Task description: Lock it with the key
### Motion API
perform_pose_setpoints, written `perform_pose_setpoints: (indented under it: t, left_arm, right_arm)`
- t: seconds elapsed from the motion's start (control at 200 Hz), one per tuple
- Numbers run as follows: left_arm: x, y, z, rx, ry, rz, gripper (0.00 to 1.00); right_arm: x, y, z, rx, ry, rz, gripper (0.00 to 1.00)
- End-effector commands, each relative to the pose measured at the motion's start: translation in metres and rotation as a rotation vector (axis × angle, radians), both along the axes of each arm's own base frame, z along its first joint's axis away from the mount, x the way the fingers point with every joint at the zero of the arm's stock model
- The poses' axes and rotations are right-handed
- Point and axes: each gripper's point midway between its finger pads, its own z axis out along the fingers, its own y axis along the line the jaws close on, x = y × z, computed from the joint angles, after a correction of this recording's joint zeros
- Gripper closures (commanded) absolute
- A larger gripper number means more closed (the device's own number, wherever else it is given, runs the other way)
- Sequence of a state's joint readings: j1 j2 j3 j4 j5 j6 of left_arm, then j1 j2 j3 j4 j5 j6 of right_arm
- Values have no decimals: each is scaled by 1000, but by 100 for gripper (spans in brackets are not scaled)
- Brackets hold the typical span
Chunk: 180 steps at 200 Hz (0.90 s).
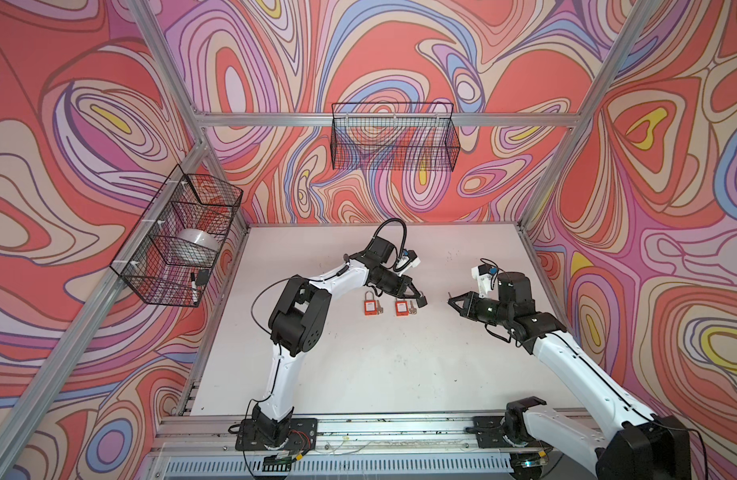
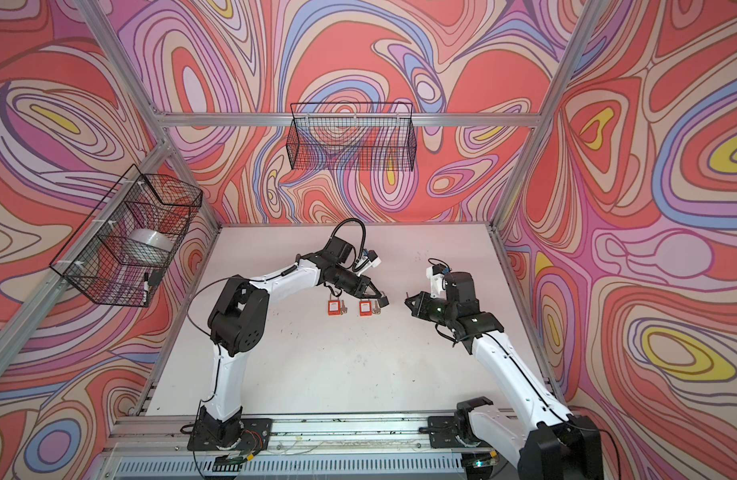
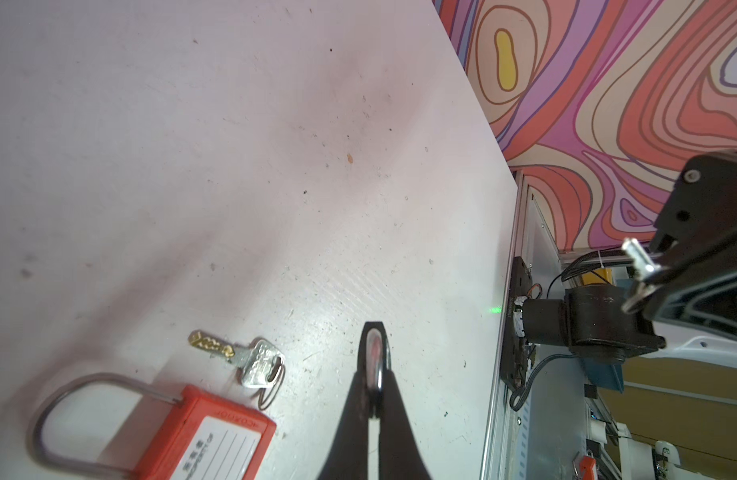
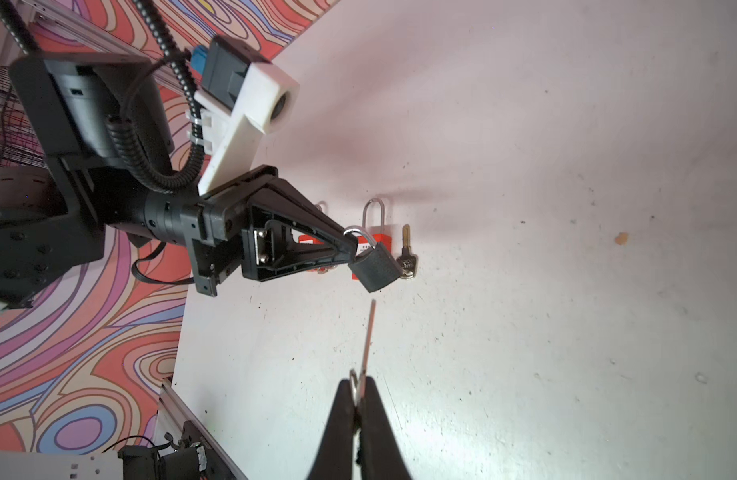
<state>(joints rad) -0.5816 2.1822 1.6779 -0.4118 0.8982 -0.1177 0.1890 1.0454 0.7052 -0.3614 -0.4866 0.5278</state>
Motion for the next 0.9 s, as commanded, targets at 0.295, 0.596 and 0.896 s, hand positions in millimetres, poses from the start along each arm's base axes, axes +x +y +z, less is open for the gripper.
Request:
perform_pose_setpoints:
  t: [0.295, 0.596, 0.896]
  left_arm:
    - [-3, -27, -26, 22, 77, -112, 100]
    - [-2, -30, -45, 70, 103, -136, 100]
    - [-4, -32, -58, 91, 133, -151, 100]
  right_arm:
    - [-12, 2, -26, 19, 65, 15, 100]
    - [-12, 9, -36, 48, 94, 49, 100]
    - [-12, 10, -42, 52, 109, 56, 100]
